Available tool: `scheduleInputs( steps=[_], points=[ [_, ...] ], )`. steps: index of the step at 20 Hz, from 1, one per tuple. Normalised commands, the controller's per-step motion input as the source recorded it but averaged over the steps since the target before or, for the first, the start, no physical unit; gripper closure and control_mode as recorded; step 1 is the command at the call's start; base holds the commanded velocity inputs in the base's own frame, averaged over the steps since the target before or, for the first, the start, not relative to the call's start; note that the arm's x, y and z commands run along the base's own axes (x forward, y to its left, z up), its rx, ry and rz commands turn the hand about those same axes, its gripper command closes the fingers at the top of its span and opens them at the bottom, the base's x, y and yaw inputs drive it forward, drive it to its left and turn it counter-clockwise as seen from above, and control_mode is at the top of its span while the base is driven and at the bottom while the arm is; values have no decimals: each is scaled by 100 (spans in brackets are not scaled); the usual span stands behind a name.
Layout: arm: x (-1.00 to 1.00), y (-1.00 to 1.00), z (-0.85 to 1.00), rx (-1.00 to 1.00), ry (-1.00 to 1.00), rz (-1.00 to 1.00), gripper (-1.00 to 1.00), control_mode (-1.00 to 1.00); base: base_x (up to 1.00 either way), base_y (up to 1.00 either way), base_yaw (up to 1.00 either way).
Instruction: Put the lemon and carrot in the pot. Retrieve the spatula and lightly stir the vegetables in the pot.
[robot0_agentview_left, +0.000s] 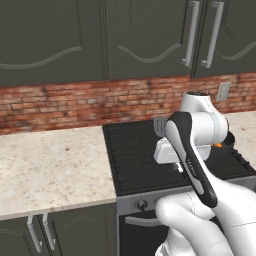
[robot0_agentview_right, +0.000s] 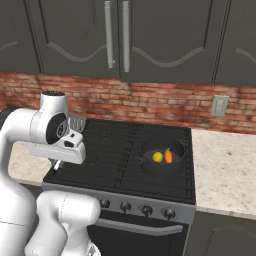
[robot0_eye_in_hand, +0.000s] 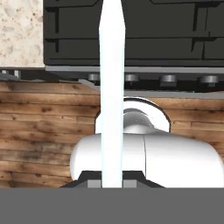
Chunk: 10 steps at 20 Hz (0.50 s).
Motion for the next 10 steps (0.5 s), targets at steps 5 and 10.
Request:
scheduleInputs(
  steps=[5,10],
  points=[
    [-4,0,0,0,0,0,100,-100,0,0,0],
    [0,0,0,0,0,0,100,100,-59,-18,0]
  ],
)
